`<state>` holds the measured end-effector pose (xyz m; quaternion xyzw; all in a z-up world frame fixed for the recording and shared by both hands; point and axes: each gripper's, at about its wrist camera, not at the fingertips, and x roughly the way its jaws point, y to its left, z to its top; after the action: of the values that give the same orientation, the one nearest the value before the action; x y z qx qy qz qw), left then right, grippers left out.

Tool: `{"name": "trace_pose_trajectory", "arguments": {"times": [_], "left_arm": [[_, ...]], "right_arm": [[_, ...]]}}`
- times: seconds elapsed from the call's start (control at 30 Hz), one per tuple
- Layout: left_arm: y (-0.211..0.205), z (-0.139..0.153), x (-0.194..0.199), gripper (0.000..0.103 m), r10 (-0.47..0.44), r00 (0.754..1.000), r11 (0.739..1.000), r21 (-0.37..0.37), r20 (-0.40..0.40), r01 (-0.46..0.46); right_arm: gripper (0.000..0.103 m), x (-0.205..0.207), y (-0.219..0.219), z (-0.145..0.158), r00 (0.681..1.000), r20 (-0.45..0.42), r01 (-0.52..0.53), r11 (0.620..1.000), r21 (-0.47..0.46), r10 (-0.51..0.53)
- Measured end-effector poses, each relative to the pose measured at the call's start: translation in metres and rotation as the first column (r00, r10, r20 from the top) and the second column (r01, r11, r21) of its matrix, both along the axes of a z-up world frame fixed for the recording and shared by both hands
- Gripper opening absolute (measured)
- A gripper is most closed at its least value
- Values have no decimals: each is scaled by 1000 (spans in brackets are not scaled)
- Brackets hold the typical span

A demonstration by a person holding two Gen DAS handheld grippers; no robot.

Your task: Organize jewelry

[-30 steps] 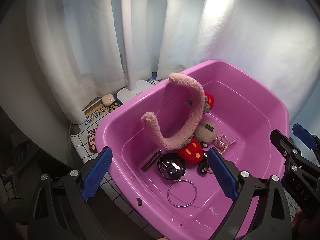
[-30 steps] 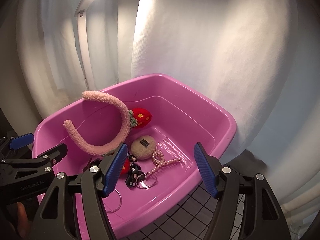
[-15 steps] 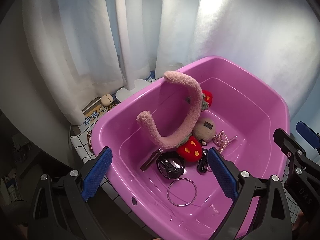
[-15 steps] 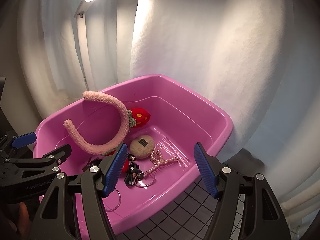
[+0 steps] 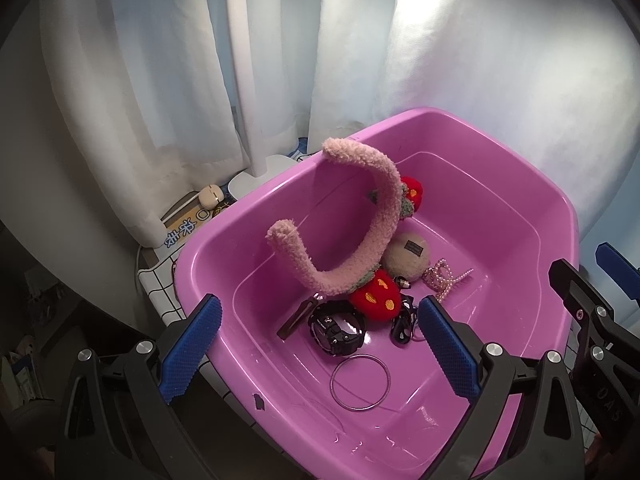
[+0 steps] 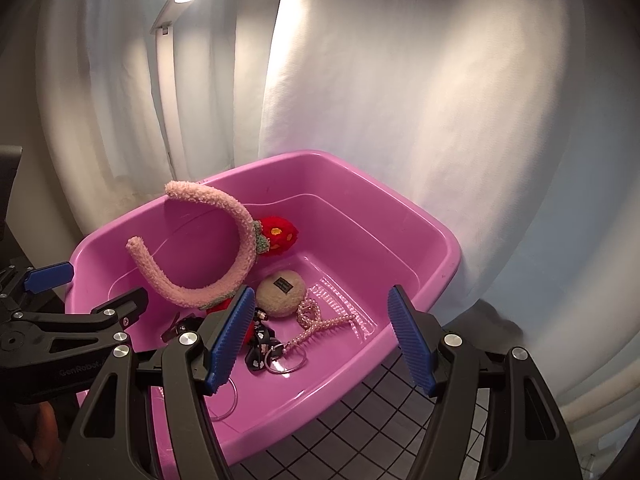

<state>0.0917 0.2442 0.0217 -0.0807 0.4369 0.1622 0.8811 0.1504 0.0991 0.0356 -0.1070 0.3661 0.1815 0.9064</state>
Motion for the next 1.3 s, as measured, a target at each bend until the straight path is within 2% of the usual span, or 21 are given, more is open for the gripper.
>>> {"name": "trace_pose_trajectory", "arguments": {"times": [0.77,1.03,1.3], "left_arm": [[2,-3,-1,97,13,1000,1000,-8,-19,-13],[0,4,-7,97,-1,1000,1000,2,26,1],[1,-4,0,97,10,999,1000,-14,-32,-10]], "right_arm": [[66,-2,0,-1,1000,-3,2,1000,-6,-2],[66,-4,1,-1,1000,-4,3,1000,-5,-3],[66,-5,1,-1,1000,-2,3,1000,-7,-3]]}}
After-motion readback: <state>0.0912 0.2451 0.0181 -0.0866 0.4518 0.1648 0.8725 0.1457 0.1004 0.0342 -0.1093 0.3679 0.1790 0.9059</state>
